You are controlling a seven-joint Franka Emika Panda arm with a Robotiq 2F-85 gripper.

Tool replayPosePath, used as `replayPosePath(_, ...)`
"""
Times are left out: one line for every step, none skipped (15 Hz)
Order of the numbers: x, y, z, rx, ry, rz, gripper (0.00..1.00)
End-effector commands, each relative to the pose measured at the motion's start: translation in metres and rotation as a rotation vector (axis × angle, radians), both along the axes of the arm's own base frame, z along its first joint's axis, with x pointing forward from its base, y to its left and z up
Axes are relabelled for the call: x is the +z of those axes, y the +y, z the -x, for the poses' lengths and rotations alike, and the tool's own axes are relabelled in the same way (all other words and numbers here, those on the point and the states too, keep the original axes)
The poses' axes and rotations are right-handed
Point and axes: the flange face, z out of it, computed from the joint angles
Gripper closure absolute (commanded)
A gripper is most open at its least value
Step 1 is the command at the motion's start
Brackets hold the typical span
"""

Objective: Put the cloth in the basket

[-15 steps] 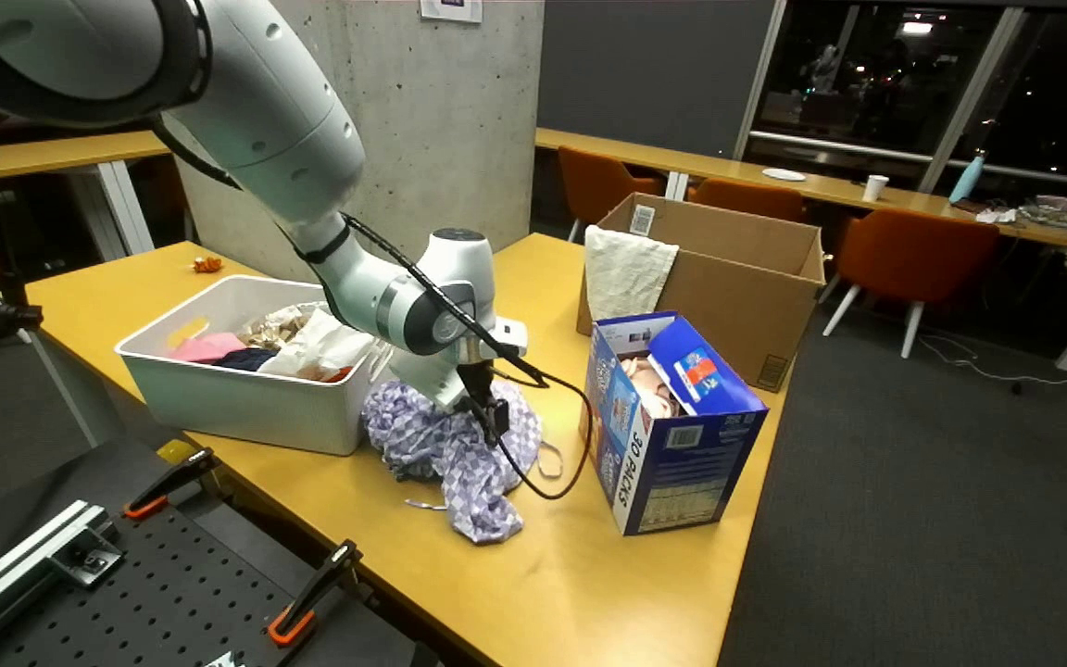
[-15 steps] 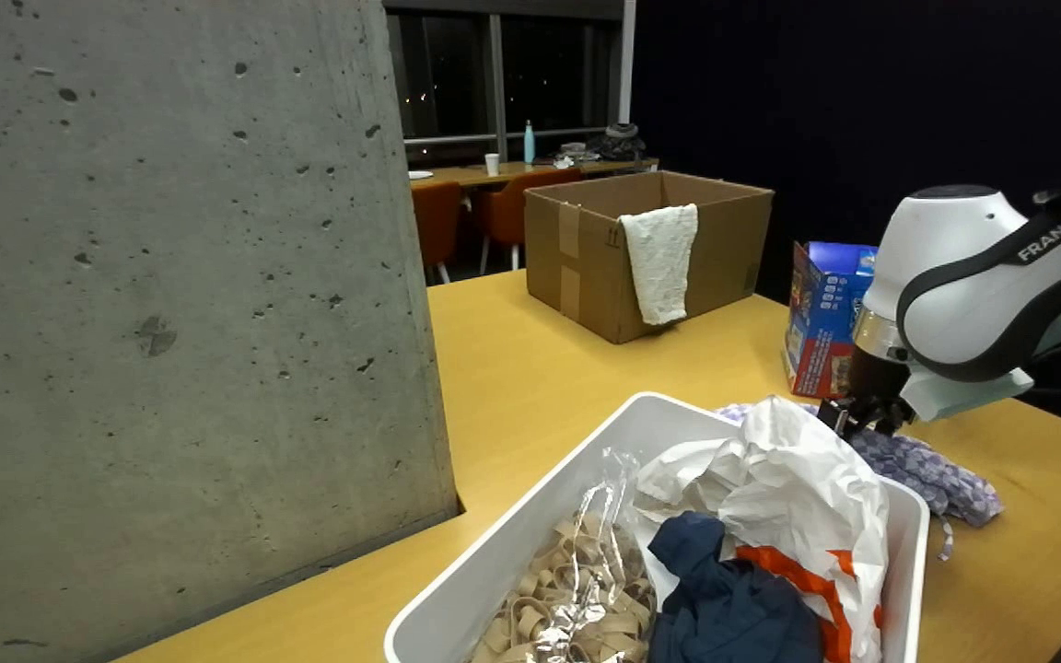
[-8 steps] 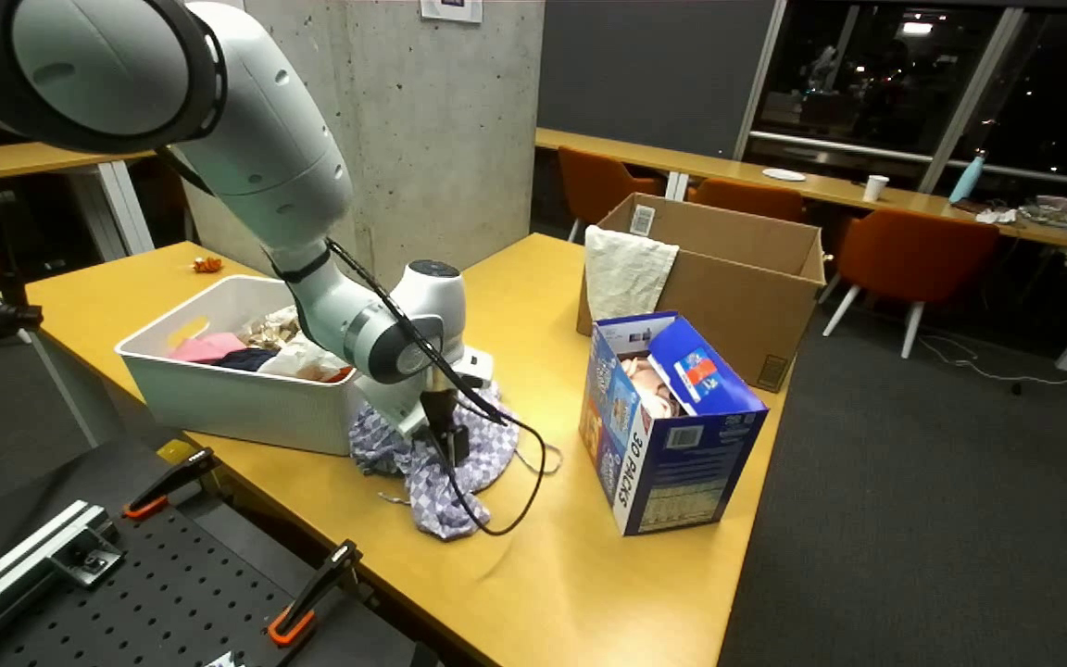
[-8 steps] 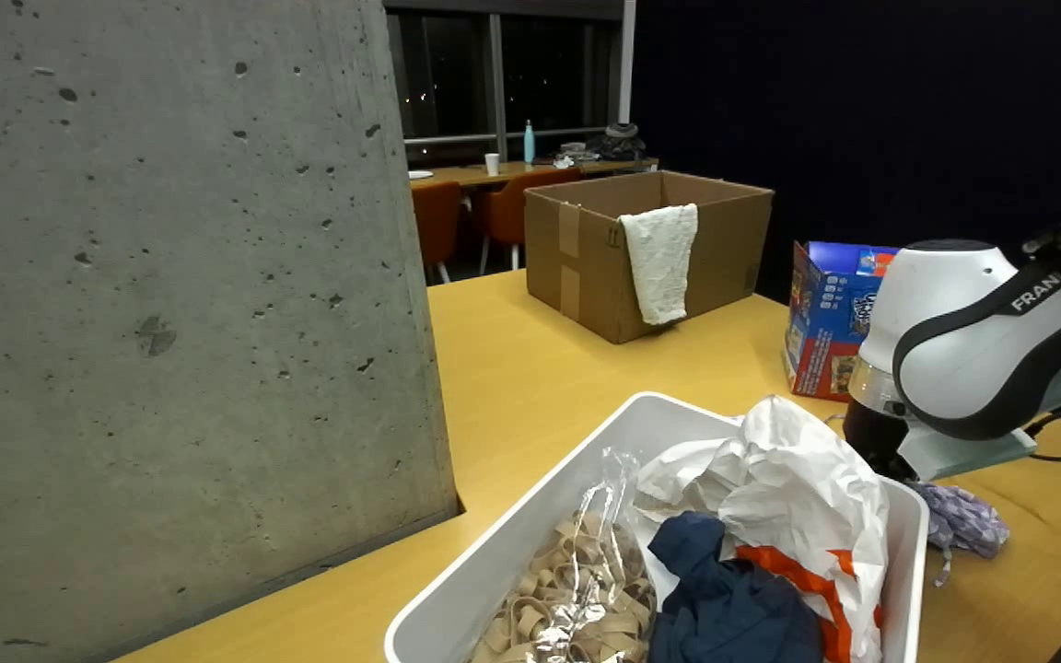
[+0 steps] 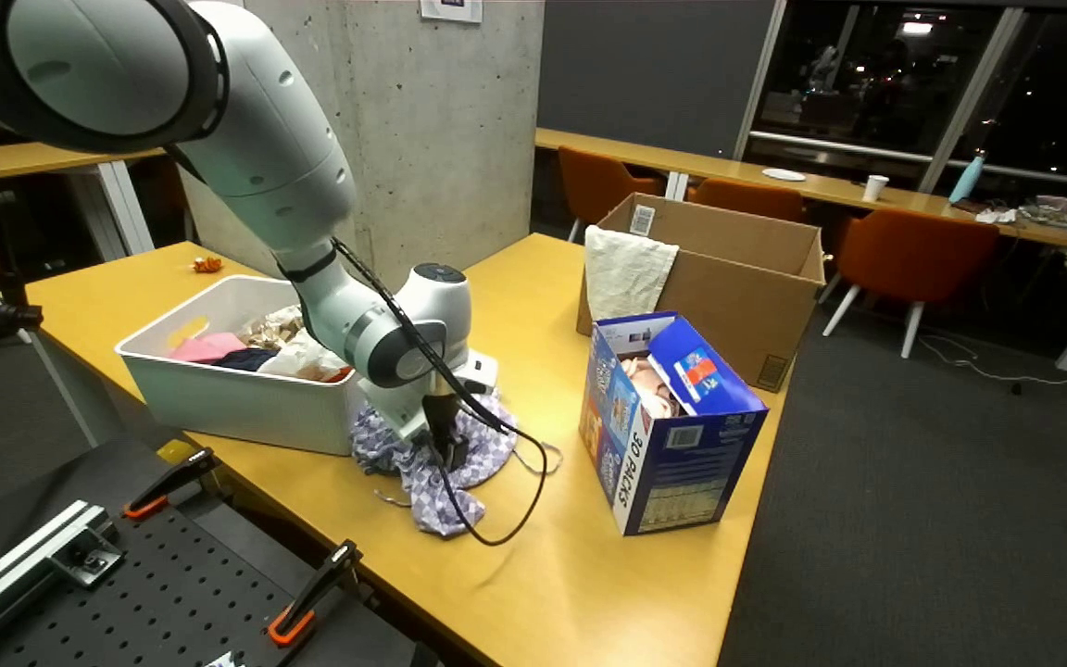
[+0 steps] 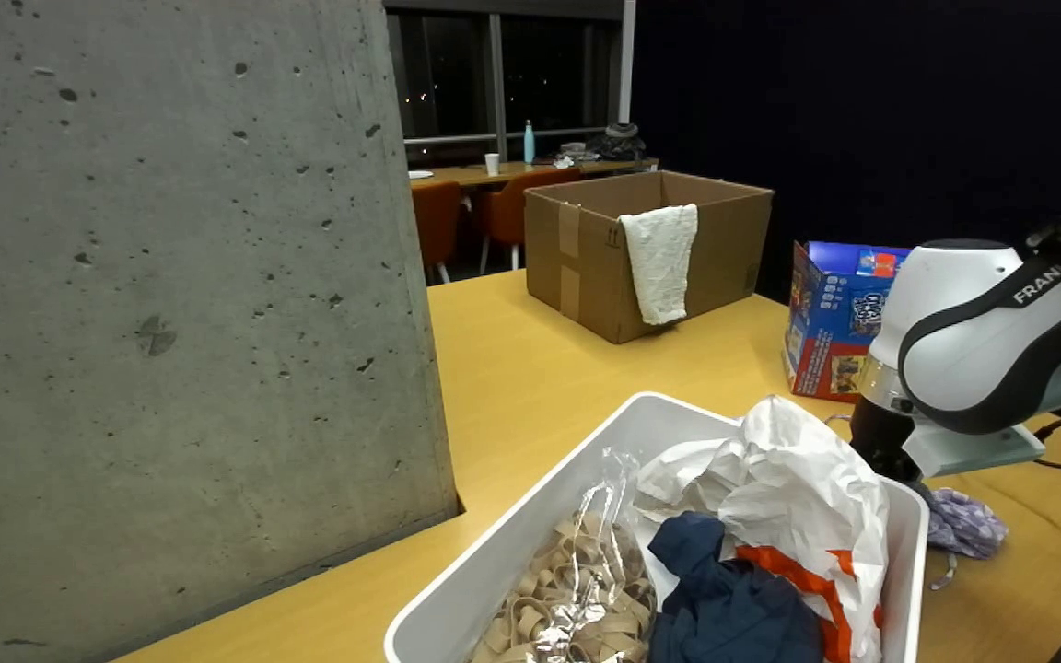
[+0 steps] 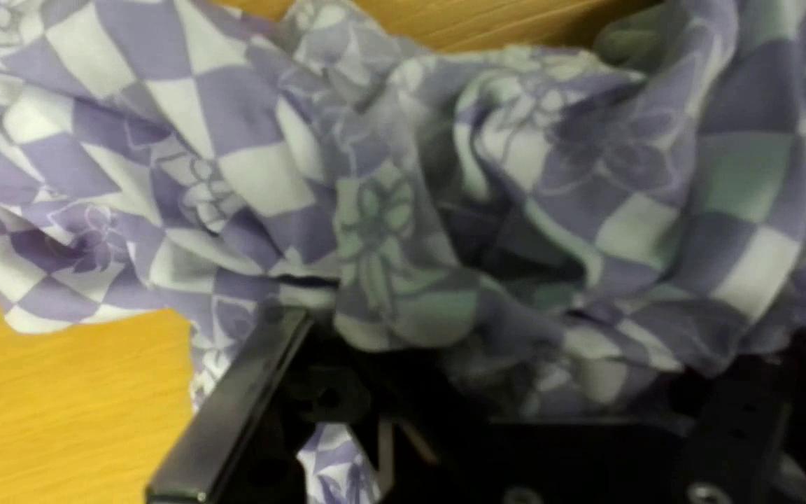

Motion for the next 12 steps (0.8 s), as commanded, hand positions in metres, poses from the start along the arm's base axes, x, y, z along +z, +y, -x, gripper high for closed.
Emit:
replayPosePath(0.015,0.004,0.004,-0.019,0.001,-0.001,0.93)
replayPosePath(0.024,0.006,0.004,-0.023,-0.002,0.007,1.0)
replayPosePath(0.031,0.006,0.004,-0.029,-0.004,0.014,1.0)
replayPosePath(0.042,0.006,0.005,-0.037,-0.007,0.024,1.0)
replayPosePath(0.052,0.005,0.006,-0.046,-0.011,0.03,1.0)
replayPosePath(0.064,0.004,0.007,-0.055,-0.017,0.039,1.0)
replayPosePath(0.077,0.004,0.009,-0.067,-0.024,0.049,1.0)
replayPosePath(0.088,0.004,0.011,-0.078,-0.033,0.059,1.0)
replayPosePath(0.103,0.005,0.016,-0.094,-0.043,0.071,1.0)
replayPosePath(0.117,0.004,0.021,-0.109,-0.055,0.083,1.0)
replayPosePath(0.13,0.003,0.024,-0.122,-0.066,0.092,1.0)
replayPosePath(0.145,0.004,0.03,-0.137,-0.077,0.103,1.0)
